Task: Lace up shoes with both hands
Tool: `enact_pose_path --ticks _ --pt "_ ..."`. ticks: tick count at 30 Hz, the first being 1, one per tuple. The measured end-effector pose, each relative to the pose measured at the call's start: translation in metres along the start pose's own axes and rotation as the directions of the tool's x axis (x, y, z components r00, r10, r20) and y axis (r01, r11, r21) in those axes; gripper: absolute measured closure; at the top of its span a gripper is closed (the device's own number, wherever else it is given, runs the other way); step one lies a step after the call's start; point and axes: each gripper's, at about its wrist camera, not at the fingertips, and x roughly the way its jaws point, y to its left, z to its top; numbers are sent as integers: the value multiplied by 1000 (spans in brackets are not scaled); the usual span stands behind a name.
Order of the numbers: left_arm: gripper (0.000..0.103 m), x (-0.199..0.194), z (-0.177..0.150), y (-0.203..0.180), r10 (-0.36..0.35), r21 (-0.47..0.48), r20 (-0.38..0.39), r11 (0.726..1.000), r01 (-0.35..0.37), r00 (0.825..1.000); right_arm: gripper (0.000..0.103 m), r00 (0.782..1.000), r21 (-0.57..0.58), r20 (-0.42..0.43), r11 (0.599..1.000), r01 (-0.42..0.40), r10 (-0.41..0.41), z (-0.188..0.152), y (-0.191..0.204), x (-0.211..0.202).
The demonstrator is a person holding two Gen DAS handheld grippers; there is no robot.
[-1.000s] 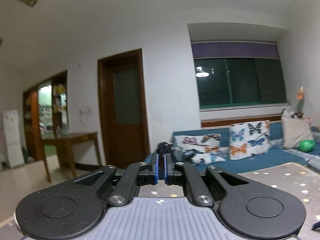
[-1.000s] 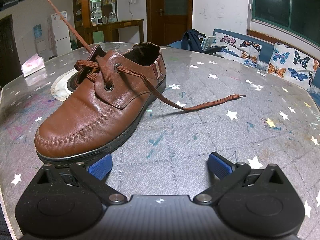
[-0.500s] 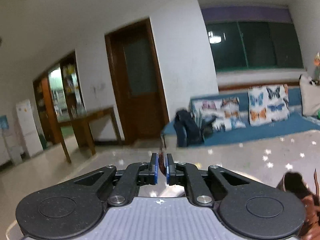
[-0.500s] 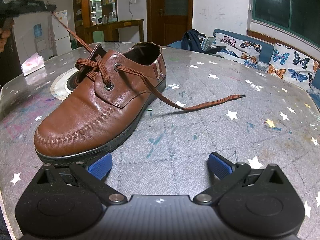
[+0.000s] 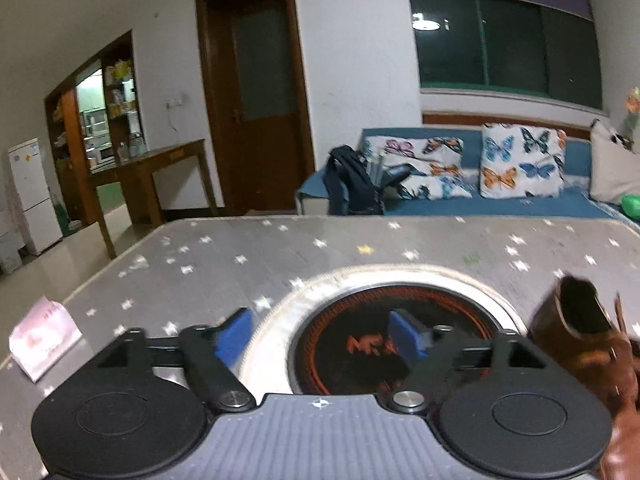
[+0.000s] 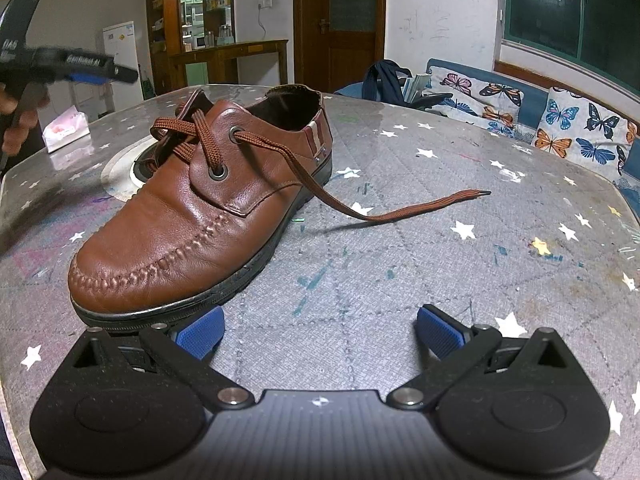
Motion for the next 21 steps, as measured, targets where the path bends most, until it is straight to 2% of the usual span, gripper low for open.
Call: enact_pose_path --ticks 2,7,14,21 --pt "0 -4 -11 -8 -29 12 -11 999 30 1000 0 1000 0 0 1000 0 0 0 0 0" --pt "0 -11 -35 -26 -75 68 -59 994 79 995 0 1000 7 1 1000 10 -10 0 1 1" --pt "0 -9 -65 -41 -125 97 -146 985 140 981 0 994 54 12 993 108 -109 0 -16 -3" --pt "0 9 -71 -39 -146 72 -185 984 162 972 0 970 101 1 965 241 -243 4 -47 0"
